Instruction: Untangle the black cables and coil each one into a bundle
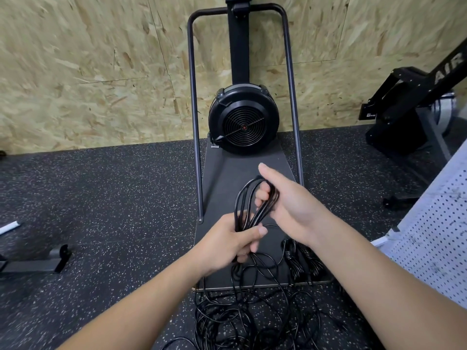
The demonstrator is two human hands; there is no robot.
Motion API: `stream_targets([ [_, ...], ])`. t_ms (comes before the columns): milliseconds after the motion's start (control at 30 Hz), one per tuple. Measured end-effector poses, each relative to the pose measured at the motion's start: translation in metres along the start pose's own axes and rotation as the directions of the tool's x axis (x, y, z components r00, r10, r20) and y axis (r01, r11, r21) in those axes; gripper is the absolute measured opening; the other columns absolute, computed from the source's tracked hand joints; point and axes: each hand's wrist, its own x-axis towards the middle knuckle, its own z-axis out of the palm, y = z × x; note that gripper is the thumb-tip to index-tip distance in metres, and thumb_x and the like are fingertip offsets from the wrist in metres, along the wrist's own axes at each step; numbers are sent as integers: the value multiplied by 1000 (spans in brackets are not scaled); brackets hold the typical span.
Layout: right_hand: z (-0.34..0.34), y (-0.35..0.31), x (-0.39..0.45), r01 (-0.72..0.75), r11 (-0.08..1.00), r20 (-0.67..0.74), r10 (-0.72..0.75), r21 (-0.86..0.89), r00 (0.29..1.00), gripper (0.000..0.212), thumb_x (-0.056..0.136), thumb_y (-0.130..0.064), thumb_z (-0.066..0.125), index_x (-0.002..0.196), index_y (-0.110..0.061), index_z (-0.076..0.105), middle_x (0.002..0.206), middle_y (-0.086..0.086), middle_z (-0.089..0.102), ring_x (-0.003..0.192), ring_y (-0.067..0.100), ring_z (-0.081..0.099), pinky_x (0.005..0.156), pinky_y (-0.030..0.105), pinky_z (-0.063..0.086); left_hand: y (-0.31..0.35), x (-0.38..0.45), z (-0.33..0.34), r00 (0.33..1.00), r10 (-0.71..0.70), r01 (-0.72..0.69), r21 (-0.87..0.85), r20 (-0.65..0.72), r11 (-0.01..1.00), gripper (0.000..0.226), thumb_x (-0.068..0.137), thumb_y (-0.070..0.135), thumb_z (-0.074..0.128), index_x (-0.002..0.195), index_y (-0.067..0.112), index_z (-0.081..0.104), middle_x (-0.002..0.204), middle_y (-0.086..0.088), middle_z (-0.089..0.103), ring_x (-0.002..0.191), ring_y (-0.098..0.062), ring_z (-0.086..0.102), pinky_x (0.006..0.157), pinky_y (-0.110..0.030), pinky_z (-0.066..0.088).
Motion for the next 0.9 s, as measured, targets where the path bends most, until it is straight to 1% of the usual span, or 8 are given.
stream_targets([
  [67, 2, 2, 2, 4, 997, -131, -13, -73, 991, 52, 95, -58, 80, 73, -26, 45, 64, -2, 38, 68, 23, 44, 85, 43, 42, 3, -2, 2, 999, -18, 19, -23, 42, 1000, 28, 110, 16, 67, 87, 1, 60, 63, -4, 59, 53, -20, 35, 52, -32, 37],
  [167, 7, 4, 3, 14, 987, -225, 23, 163, 974, 51, 101, -40, 79, 75, -23, 39, 64, -2, 24, 56, 18, 30, 60, 37, 34, 6, -4, 6, 996, -33, 46, -156, 88, 987, 30, 109, 23, 68, 102, -6, 65, 75, -13, 61, 54, -17, 37, 51, -30, 37],
  [300, 6, -3, 8, -19, 975, -163, 56, 220, 985, 56, 101, -37, 75, 69, -28, 30, 70, 0, 16, 53, 17, 26, 58, 34, 19, 12, -7, 2, 989, -64, 107, -342, 134, 934, 60, 116, 50, 44, 129, -3, 68, 76, -7, 49, 58, -13, 26, 52, -23, 28],
  [467, -2, -3, 7, 22, 999, -32, -20, 46, 999, 56, 102, -56, 73, 70, -25, 39, 69, 1, 29, 63, 23, 47, 60, 40, 38, 11, -3, 7, 999, -51, 47, -215, -10, 975, 53, 117, 52, 38, 112, 9, 69, 71, -1, 33, 61, -17, 20, 54, -27, 25],
  [567, -6, 9, 8, 48, 998, 31, -47, -27, 998, 54, 107, -64, 57, 91, -13, 65, 86, 10, 65, 86, 31, 67, 84, 48, 59, 10, 0, 4, 990, -34, 7, -196, -136, 981, 39, 118, 44, 42, 105, 13, 61, 69, -1, 28, 61, -17, 20, 53, -28, 25],
  [667, -13, 32, 10, 37, 975, 180, 4, -220, 984, 38, 117, -29, 49, 123, 1, 71, 118, 16, 79, 114, 37, 75, 107, 53, 57, 16, 2, -10, 977, -25, -43, -314, -210, 948, 35, 118, 40, 43, 105, 12, 58, 69, -1, 25, 59, -15, 17, 51, -26, 21],
  [800, -13, 62, 0, 86, 677, 367, 283, -731, 886, 44, 100, 9, 59, 131, -18, 75, 129, -5, 79, 126, 7, 71, 115, 29, 51, 23, 8, -25, 964, 0, -115, -416, -266, 902, 33, 117, 43, 46, 104, 15, 58, 73, -1, 19, 60, -14, 15, 51, -26, 20],
  [900, -14, 83, 5, 200, 456, 389, 370, -868, 844, 10, 102, -23, 73, 110, -25, 77, 106, -18, 79, 99, 3, 73, 97, 28, 56, 22, 12, -32, 946, 6, -135, -380, -323, 915, 33, 117, 43, 47, 106, 14, 58, 77, -6, 15, 60, -15, 15, 50, -25, 24],
])
